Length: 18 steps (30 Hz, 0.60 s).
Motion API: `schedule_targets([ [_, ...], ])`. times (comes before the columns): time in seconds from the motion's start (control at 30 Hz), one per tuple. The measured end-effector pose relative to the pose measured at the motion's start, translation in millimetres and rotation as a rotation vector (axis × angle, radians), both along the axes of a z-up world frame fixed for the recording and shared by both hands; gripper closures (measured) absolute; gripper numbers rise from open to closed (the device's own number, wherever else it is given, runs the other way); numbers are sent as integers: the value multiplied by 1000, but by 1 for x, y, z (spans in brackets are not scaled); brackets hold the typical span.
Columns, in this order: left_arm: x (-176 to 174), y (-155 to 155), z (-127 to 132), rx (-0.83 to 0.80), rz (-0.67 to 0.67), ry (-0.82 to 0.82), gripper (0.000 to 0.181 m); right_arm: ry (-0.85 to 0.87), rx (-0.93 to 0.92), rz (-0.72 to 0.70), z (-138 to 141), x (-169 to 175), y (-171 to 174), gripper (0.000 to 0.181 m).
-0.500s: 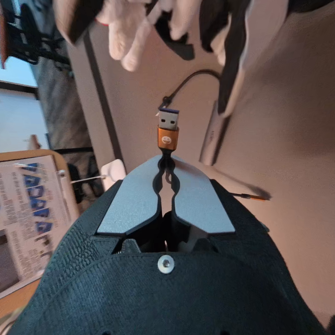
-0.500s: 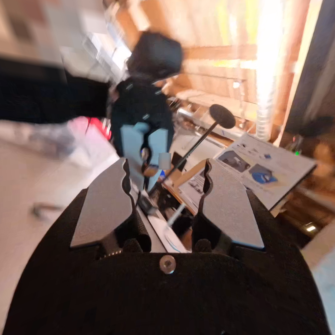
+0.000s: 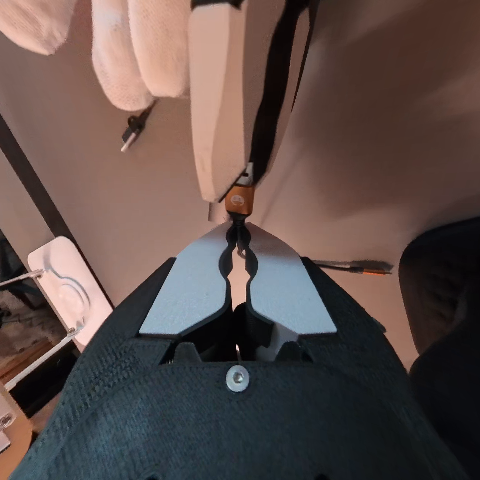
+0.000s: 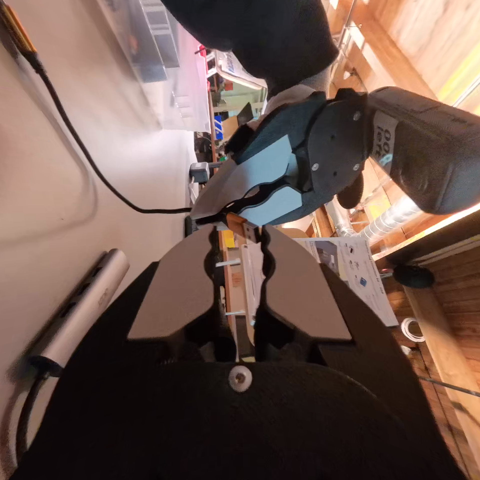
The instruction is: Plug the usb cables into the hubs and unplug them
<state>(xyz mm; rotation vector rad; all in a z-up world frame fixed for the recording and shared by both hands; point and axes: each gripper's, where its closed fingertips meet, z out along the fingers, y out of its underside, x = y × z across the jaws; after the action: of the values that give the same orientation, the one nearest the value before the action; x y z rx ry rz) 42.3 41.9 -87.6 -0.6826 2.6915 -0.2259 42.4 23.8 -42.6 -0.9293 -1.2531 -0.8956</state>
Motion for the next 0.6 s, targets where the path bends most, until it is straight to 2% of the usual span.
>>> schedule_targets([
  [0.03, 0, 4, -2, 25, 16, 7, 177, -5, -4, -19, 0, 2, 1, 164],
  [0.1, 6, 10, 2, 40, 54, -29, 177, -1, -36, -67, -3, 9, 4, 170],
  [0.2, 26, 15, 28, -12, 79, -227, 176, 138, -18, -104, 10, 21, 6, 175],
  [0.27, 40, 11, 60, -148, 80, -418, 172, 323, 17, -103, 29, 35, 3, 175],
  [0.33, 49, 8, 106, -309, 66, -681, 156, 518, 35, -97, 45, 54, -2, 175],
  [0.37, 45, 5, 128, -415, 42, -784, 154, 601, 49, -88, 51, 63, -4, 175],
  [0.47, 23, 12, 200, -768, 13, -1126, 126, 809, 63, -21, 64, 81, -12, 175],
  [0.5, 12, 19, 221, -916, 21, -1217, 110, 860, 65, 14, 67, 83, -14, 175],
  [0.53, 3, 28, 236, -1069, 36, -1269, 89, 904, 68, 45, 70, 84, -16, 175],
  [0.6, -8, 44, 250, -1301, 73, -1259, 56, 963, 66, 90, 73, 86, -19, 175],
])
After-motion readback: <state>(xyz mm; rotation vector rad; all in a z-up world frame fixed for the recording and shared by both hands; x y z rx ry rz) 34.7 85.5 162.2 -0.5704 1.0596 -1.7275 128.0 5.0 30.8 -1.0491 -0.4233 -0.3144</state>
